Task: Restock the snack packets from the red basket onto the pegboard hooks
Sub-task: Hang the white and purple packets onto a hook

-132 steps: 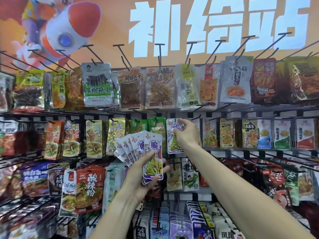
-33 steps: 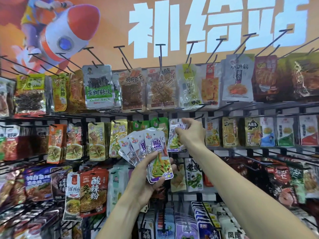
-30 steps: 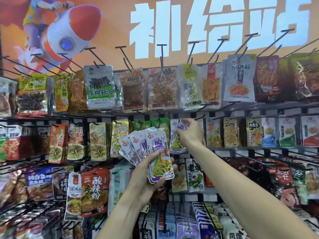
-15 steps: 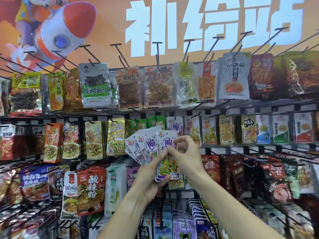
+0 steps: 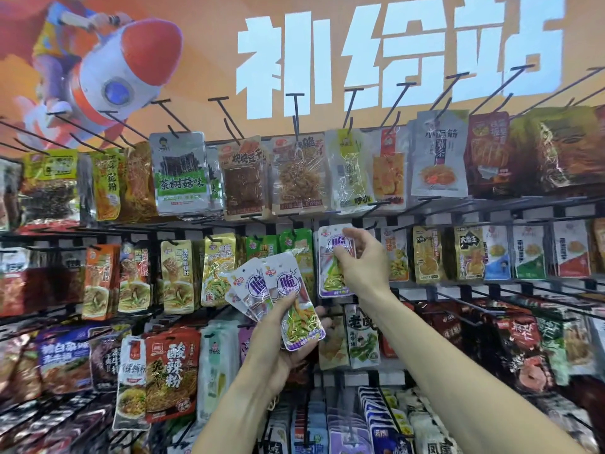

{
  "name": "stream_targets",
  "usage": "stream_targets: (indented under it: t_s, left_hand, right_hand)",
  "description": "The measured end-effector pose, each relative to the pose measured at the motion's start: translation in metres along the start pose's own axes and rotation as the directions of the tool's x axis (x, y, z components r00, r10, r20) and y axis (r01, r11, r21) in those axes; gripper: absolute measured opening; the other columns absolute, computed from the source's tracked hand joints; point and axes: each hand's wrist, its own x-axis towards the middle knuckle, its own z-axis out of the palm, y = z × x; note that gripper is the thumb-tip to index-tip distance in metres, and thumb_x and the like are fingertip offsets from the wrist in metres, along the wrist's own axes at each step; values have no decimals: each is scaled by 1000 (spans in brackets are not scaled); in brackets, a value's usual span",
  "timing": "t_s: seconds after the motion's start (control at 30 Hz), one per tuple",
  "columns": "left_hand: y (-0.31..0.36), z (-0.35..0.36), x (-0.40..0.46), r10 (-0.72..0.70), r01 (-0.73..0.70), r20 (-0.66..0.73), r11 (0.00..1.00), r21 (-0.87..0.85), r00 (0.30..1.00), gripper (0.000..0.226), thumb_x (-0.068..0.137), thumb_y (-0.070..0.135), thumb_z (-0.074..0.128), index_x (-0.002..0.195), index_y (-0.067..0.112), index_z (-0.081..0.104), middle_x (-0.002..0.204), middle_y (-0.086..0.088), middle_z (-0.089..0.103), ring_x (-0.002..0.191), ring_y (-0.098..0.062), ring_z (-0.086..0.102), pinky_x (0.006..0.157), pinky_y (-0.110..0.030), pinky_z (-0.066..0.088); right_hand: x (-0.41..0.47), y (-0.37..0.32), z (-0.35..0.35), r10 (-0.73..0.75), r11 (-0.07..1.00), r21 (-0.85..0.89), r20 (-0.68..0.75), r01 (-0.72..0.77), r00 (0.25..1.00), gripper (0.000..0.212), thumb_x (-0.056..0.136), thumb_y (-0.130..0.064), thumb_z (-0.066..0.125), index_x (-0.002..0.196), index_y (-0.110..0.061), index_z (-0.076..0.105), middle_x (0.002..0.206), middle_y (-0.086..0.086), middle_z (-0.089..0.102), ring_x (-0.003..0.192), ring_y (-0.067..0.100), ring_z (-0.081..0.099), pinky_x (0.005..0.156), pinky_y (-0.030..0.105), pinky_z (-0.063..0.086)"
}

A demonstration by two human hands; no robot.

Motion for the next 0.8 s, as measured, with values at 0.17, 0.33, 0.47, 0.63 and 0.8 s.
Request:
stream_targets:
  t_s: [0.17, 0.33, 0.47, 0.63, 0.8]
  left_hand:
    - [2, -4, 0, 5, -5, -8, 1000, -22, 1000, 43, 99, 37, 66, 130, 8, 68, 114, -16, 79, 102, -35, 78, 45, -25, 58]
    - [4, -6, -1, 14, -14, -14, 1000, -13, 1000, 46, 96, 39, 69, 130, 8, 69, 114, -16, 79, 102, -35, 78, 44, -25, 58]
    - [7, -4, -5, 14, -14, -14, 1000, 5, 1000, 38, 97, 37, 69, 123, 9, 72, 113, -15, 79, 102, -35, 78, 41, -23, 57]
    - [8, -4, -5, -7, 7, -16, 1000, 30, 1000, 40, 93, 37, 74, 117, 6, 75, 111, -14, 80, 102, -34, 78, 40, -22, 54]
    - [4, -11, -4, -2, 4, -63, 1000, 31, 998, 40, 86, 36, 82, 116, 10, 77, 110, -14, 80, 102, -35, 78, 35, -20, 51]
  right_hand:
    - [9, -1, 7, 28, 996, -80, 13, -27, 1000, 45, 95, -18, 74, 139, -19, 61, 135, -3, 64, 127, 16, 56, 111, 38, 46]
    - [15, 1, 15, 44, 987, -157, -10, -45, 999, 46, 96, -17, 72, 141, -16, 61, 140, 2, 63, 133, 23, 54, 116, 45, 42]
    - [31, 12, 30, 114, 967, -227, -16, -115, 993, 48, 94, -12, 73, 140, -17, 60, 142, 2, 62, 131, 28, 56, 112, 48, 45]
    - [35, 23, 36, 120, 925, -366, 21, -104, 993, 51, 94, -18, 76, 141, -22, 57, 142, 2, 61, 133, 29, 54, 109, 45, 43]
    - [-31, 16, 12, 74, 996, -49, 22, -72, 997, 27, 95, -38, 72, 118, -25, 63, 115, -6, 66, 106, 11, 64, 97, 40, 55]
